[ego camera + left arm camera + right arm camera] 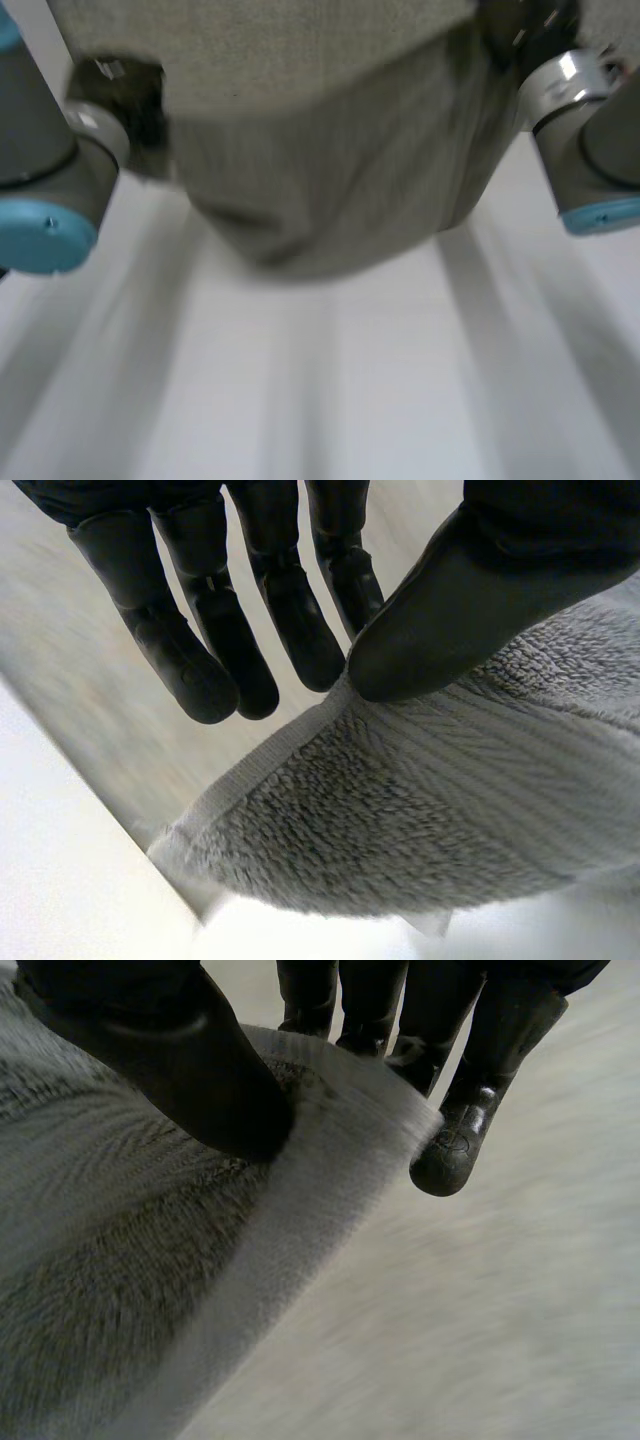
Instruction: Fold the towel.
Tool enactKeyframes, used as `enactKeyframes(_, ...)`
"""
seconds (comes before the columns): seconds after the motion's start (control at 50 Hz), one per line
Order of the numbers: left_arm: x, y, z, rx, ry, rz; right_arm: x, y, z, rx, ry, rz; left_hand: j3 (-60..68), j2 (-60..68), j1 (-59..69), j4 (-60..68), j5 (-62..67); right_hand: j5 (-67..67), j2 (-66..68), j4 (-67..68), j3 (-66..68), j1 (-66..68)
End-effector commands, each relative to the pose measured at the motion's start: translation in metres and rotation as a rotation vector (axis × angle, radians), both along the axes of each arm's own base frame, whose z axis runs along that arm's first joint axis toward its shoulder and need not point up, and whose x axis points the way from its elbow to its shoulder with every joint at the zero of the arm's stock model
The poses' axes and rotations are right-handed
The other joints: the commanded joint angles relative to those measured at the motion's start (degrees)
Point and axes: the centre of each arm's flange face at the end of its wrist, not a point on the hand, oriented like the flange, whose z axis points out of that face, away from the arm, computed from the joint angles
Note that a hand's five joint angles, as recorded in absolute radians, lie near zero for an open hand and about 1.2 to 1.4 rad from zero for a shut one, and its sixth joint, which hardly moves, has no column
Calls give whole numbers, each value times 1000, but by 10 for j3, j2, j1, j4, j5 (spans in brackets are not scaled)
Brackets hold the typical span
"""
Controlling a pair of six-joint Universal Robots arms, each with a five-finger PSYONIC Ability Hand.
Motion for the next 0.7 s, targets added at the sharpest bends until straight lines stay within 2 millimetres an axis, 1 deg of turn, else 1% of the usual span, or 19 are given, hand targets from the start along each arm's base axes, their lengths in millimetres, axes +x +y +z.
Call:
enactKeyframes(0.02,9,1,41,-142,282,27,-27,2,22,-25,-126,-5,-84,-55,-18,-65,-148,33,48,36,41,39)
enactKeyframes(0.06,12,3,27,-97,259,37,-29,2,14,27,-109,-4,-84,-55,-18,-65,-148,33,48,36,41,39)
enactKeyframes(0.08,14,6,11,-51,235,43,-27,4,0,106,-82,21,-84,-55,-18,-65,-148,33,48,36,41,39)
enactKeyframes(0.1,15,6,11,-51,234,43,-25,10,-19,197,-42,68,-84,-55,-18,-65,-148,33,48,36,41,39)
enactKeyframes(0.12,17,14,-7,6,205,39,-25,10,-20,198,-41,69,-84,-55,-18,-65,-148,33,48,36,41,39)
enactKeyframes(0.14,17,14,-7,7,205,39,-23,16,-36,267,-5,114,-84,-55,-18,-65,-148,33,48,36,41,39)
enactKeyframes(0.16,19,25,-29,76,171,19,-21,24,-55,338,34,160,-84,-55,-18,-65,-148,33,48,36,41,39)
enactKeyframes(0.18,19,26,-29,76,171,18,-21,24,-55,338,35,161,-84,-55,-18,-65,-148,33,48,36,41,39)
enactKeyframes(0.2,20,35,-47,129,144,-5,-23,30,-71,398,60,182,-84,-55,-18,-65,-148,33,48,36,41,39)
enactKeyframes(0.22,21,44,-64,170,125,-26,-23,30,-71,398,60,183,-84,-55,-18,-65,-148,33,48,36,41,39)
enactKeyframes(0.26,23,53,-78,197,108,-47,-35,42,-104,533,89,195,-84,-55,-18,-65,-148,33,48,36,41,39)
enactKeyframes(0.34,27,75,-122,248,17,-96,-48,60,-135,660,103,181,-84,-55,-18,-65,-148,33,48,36,41,39)
enactKeyframes(0.42,29,83,-142,240,-67,-117,-60,88,-174,808,116,165,-84,-55,-18,-65,-148,33,48,36,41,39)
enactKeyframes(0.52,35,85,-156,212,-181,-114,-64,104,-185,855,111,161,-84,-55,-18,-65,-148,33,48,36,41,39)
enactKeyframes(0.62,42,81,-159,204,-241,-95,-69,103,-185,842,96,145,-84,-55,-18,-65,-148,33,48,36,41,39)
enactKeyframes(0.64,42,81,-159,203,-240,-94,-70,101,-185,837,92,142,-164,-134,-98,-145,-227,33,48,36,41,39)
enactKeyframes(0.66,42,81,-160,207,-241,-96,-70,101,-185,837,92,142,-340,-310,-274,-320,-403,33,48,36,41,39)
enactKeyframes(0.68,42,81,-160,207,-241,-96,-71,101,-185,837,92,141,-342,-312,-276,-322,-405,33,48,36,41,39)
enactKeyframes(0.7,42,83,-160,211,-244,-98,-71,101,-185,837,92,141,-558,-528,-492,-539,-621,33,48,36,41,39)
